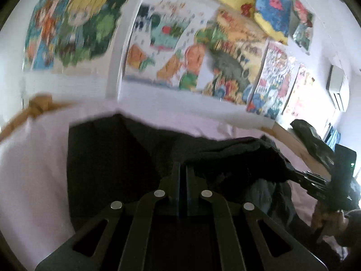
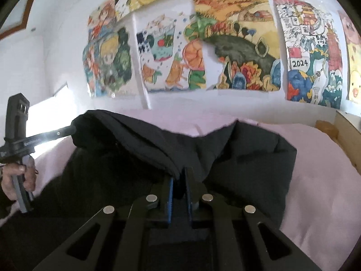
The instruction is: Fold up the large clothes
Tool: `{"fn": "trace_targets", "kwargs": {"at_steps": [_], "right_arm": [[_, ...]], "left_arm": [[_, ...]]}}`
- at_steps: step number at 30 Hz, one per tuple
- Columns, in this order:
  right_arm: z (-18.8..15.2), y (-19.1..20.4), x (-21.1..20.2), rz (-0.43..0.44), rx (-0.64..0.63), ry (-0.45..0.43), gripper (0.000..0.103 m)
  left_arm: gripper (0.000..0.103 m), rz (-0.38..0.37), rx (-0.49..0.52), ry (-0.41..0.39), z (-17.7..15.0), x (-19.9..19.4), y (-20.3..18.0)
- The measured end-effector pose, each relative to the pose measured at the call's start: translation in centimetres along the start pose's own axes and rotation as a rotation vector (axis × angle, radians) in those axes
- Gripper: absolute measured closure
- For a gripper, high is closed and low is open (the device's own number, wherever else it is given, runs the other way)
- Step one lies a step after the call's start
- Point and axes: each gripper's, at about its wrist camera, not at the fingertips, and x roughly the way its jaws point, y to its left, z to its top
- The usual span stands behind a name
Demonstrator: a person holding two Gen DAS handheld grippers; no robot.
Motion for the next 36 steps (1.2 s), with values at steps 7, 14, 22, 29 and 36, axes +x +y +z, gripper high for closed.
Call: {"fn": "trace_targets", "kwargs": {"at_steps": [7, 14, 22, 29, 36], "right_arm": [[-2.3, -1.1, 3.5, -0.028, 0.005, 0.091, 0.095], [-3.5, -2.8, 3.9, 0.044, 0.052, 0.101, 0.094], [1.4, -3.5, -1.3, 0.126, 0.025, -0.064, 0.090], [4.6, -1.7, 6.6, 0.170, 0.112, 0.066, 0.090], [0.1, -0.3, 8.6, 0.126, -0.018, 0.180, 0.090]], "left_arm": [[0.101, 0.076, -0.002, 0.117, -2.3, 4.9, 1.2], [0.102, 0.086, 0.007, 0.130, -3.8, 5.7, 1.4], [0.101, 0.096, 0.035, 0.133, -3.9, 5.5, 1.2], [0.098, 0.014, -0.036, 0.113, -3.1, 4.1, 1.7], [0.048, -0.031, -0.129, -0.024, -2.0, -0.3, 2.2]]}}
